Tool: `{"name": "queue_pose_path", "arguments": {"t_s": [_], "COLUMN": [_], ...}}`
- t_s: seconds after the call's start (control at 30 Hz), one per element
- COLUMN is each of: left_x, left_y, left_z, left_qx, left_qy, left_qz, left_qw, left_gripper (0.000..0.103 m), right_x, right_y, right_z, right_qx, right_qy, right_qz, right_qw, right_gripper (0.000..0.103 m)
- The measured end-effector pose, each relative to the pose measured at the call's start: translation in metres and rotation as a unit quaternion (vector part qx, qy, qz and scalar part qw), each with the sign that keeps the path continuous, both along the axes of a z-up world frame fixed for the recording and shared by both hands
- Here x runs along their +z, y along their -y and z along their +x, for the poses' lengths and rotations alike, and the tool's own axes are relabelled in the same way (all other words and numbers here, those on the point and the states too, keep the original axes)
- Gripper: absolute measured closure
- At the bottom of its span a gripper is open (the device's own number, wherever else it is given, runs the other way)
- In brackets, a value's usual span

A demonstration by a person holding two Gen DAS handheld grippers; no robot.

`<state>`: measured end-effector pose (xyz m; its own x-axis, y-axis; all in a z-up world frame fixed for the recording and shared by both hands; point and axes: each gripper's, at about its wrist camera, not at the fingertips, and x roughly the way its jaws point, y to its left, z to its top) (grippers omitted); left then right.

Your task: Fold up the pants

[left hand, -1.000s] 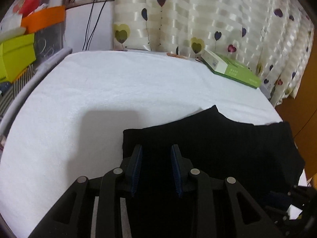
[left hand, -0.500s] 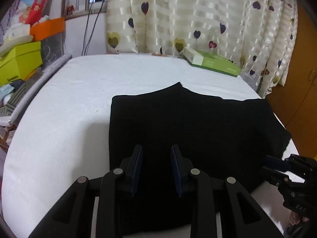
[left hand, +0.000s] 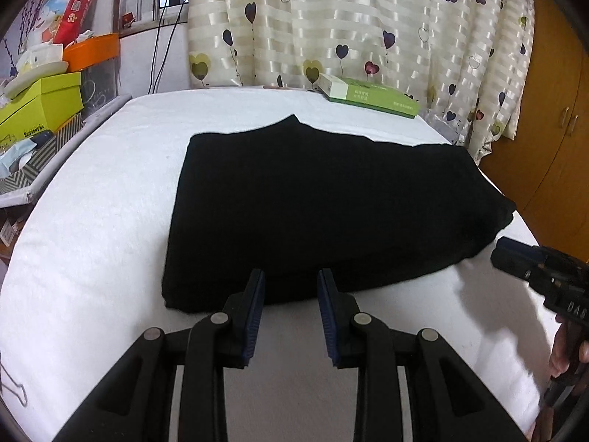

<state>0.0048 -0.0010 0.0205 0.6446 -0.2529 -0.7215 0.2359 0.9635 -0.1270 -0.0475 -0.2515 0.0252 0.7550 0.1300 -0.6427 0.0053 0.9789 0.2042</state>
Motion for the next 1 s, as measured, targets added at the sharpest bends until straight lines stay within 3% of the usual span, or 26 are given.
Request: {"name": "queue_pose_path", "arguments": {"t_s": [0.4, 0.63, 0.77, 1.0], "left_x": [0.008, 0.001, 0.002, 0.006], "left_y": [0.005, 0.015, 0.020, 0.027], "left_z": [-0.013, -0.021, -0.022, -0.020], "left_qx": [0.007, -0.005, -0.009, -0.009], "left_qy": [0.017, 0.008, 0.009, 0.019], "left_qz": [-0.002, 0.003, 0.006, 0.009], "left_qw": [0.9998, 1.0000, 0.9999, 0.9997], "left_gripper": [0.073, 0.073, 0.073, 0.073], "right_x": [0.004, 0.005, 0.004, -0.001], "right_y": [0.025, 0.027, 0.029, 0.048], "right_z": [-0.012, -0.014, -0.014, -0.016], "right_qx": [-0.040, -0.044, -0.048, -0.066], "right_qy": [0.008, 0.009, 0.010, 0.003], "right_qz": [0.011, 0.007, 0.010, 0.024], "right_qw": [0.999, 0.999, 0.999, 0.998], "right_gripper": [0.064, 0.064, 0.058, 0.058]}}
